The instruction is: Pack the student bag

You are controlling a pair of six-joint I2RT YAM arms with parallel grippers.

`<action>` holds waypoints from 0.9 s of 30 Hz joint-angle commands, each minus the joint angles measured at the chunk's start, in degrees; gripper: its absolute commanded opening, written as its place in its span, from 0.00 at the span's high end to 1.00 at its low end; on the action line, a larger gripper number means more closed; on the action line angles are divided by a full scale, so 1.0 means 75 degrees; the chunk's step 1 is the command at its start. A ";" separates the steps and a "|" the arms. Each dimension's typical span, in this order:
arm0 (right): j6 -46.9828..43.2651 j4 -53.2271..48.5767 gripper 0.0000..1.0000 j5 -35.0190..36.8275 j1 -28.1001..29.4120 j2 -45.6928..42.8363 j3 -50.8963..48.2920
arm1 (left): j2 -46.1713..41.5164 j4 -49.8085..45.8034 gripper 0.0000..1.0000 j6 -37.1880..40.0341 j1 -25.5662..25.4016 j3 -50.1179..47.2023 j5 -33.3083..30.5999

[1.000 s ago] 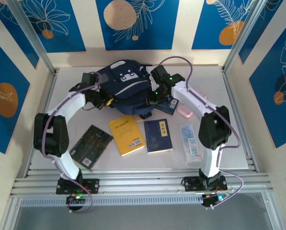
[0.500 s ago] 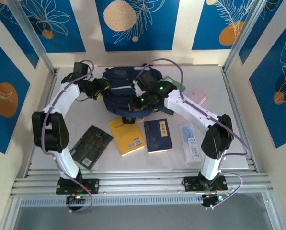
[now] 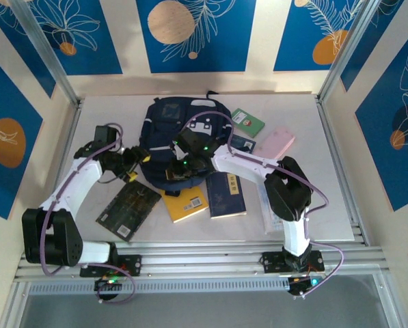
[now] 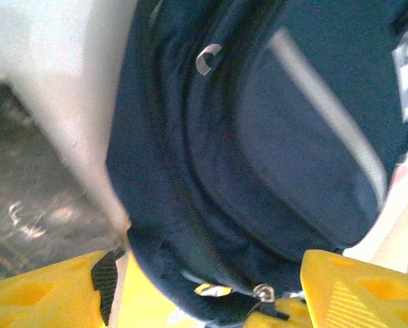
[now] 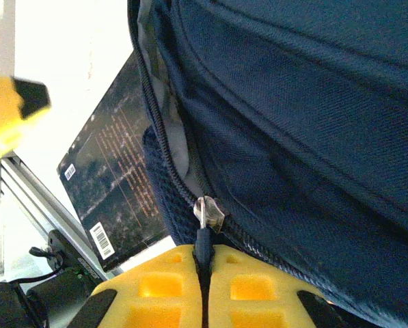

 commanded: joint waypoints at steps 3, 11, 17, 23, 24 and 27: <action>0.0156 0.0521 1.00 -0.0258 0.0170 0.0072 -0.0129 | -0.0125 0.0508 0.30 -0.0836 0.0042 -0.0847 0.0524; 0.0098 0.0423 1.00 -0.0125 0.0256 0.0114 -0.0205 | 0.0617 0.1369 0.32 -0.1194 -0.0157 -0.1016 0.0635; -0.0092 0.0211 1.00 -0.0072 0.0305 0.0177 -0.0190 | 0.1228 0.1834 0.40 -0.1307 -0.0236 -0.0835 0.0581; -0.0558 -0.0579 1.00 0.0335 0.0301 0.0193 0.0162 | 0.1518 0.1961 0.69 -0.1354 -0.0239 -0.0762 0.0364; -0.0646 -0.0740 1.00 0.0388 0.0282 0.0182 0.0225 | 0.1505 0.1944 0.74 -0.1348 -0.0239 -0.0762 0.0283; -0.0852 -0.1130 1.00 0.0459 0.0227 0.0123 0.0312 | 0.1468 0.1882 0.90 -0.1312 -0.0227 -0.0747 0.0128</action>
